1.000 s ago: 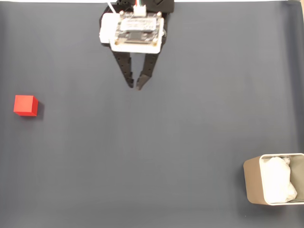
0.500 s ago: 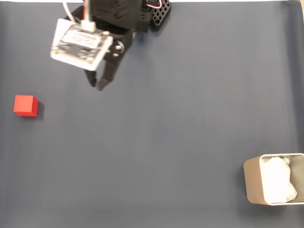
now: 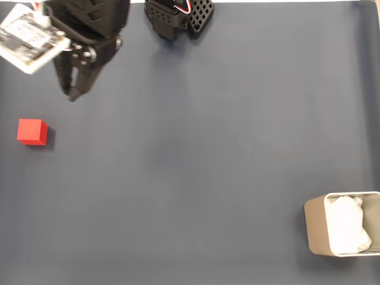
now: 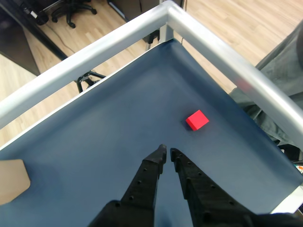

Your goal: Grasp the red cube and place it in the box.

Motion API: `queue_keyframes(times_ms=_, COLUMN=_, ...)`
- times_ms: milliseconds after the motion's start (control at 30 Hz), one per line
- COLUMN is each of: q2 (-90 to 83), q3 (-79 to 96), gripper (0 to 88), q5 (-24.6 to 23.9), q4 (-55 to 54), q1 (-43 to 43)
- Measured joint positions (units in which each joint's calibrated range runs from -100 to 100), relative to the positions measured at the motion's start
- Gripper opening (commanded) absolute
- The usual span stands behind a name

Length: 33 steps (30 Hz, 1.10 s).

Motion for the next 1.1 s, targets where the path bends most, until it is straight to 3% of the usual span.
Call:
queue_keyframes(times_ms=467, q2=5.47, q3=4.70, gripper=0.7, q5=0.88, q4=-12.01, q1=8.16)
queue_keyframes(times_ms=1100, q2=5.91, q3=25.14, gripper=17.9, q5=3.17, q4=-33.41, q1=12.46)
